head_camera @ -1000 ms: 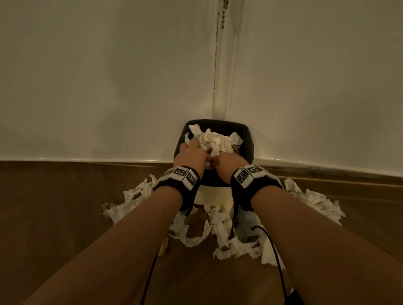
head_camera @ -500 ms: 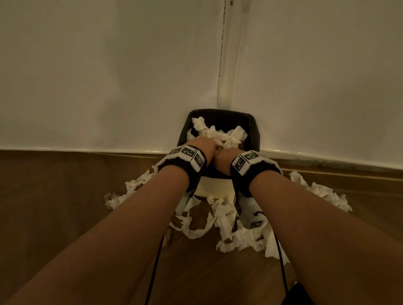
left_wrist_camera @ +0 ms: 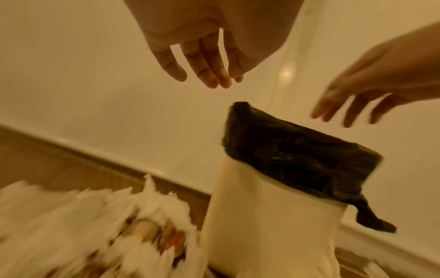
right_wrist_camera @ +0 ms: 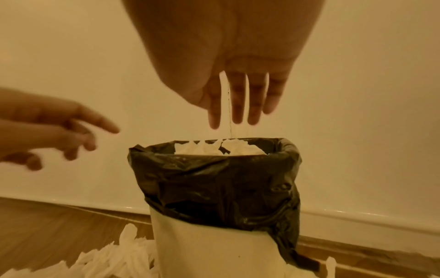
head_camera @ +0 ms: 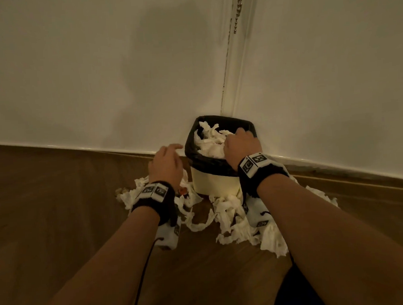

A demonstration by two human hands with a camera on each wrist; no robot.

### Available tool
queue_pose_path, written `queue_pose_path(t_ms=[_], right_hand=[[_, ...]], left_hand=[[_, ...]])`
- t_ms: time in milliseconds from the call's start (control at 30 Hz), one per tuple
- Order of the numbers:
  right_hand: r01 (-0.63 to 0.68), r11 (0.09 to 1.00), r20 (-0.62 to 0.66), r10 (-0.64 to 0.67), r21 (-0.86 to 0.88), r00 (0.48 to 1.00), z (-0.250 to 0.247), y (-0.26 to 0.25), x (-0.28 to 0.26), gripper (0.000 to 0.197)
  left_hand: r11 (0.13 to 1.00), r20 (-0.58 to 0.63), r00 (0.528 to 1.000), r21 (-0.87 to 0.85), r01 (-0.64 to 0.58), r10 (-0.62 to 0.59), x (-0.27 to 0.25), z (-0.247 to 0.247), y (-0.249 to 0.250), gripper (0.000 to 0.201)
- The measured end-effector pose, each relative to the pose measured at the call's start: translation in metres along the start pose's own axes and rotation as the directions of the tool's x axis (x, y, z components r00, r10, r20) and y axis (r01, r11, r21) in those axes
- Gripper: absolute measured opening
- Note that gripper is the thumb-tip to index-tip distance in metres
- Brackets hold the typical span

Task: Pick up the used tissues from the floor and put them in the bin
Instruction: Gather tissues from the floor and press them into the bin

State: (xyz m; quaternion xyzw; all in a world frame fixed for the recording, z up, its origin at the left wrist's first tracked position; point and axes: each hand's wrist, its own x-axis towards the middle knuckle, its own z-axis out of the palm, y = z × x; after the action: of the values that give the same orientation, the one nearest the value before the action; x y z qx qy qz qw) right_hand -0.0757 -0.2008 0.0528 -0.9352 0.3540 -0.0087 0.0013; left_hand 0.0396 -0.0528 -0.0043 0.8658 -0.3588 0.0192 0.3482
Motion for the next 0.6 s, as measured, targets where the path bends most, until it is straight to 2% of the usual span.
queue_pose_path(t_ms=[67,100,233,300,433,533,600], right_hand=[[0.05,0.999,-0.117,-0.048,0.016,0.992,-0.005,-0.007,-0.005,0.028],[0.085,0.996,-0.13,-0.079,0.041,0.988,-0.008,-0.013,-0.007,0.028],[0.156,0.97,-0.048,-0.15,0.185,0.988,-0.006,-0.031,-0.015,0.03],[0.228,0.945,-0.005,-0.234,0.234,0.972,0.006,-0.05,-0.021,0.029],[0.37,0.887,0.097,-0.409,0.274,0.908,0.019,-0.062,-0.023,0.025],[0.403,0.884,0.303,-0.461,0.238,0.834,0.046,-0.078,-0.023,0.023],[0.396,0.896,0.443,-0.443,0.2,0.779,0.072,-0.084,-0.027,0.024]], left_hand=[[0.992,-0.003,0.992,-0.005,0.125,-0.125,-0.015,-0.004,-0.02,0.027],[0.986,0.015,0.986,0.013,0.165,-0.165,-0.021,-0.004,-0.03,0.027],[0.972,0.166,0.958,0.046,0.231,-0.235,-0.043,0.002,-0.06,0.028],[0.953,0.246,0.922,0.128,0.273,-0.297,-0.06,0.005,-0.083,0.027],[0.946,0.415,0.858,0.24,0.218,-0.303,-0.072,0.022,-0.086,0.031],[0.939,0.551,0.785,0.328,0.107,-0.282,-0.08,0.042,-0.09,0.042],[0.926,0.588,0.758,0.375,0.053,-0.282,-0.092,0.055,-0.094,0.049]])
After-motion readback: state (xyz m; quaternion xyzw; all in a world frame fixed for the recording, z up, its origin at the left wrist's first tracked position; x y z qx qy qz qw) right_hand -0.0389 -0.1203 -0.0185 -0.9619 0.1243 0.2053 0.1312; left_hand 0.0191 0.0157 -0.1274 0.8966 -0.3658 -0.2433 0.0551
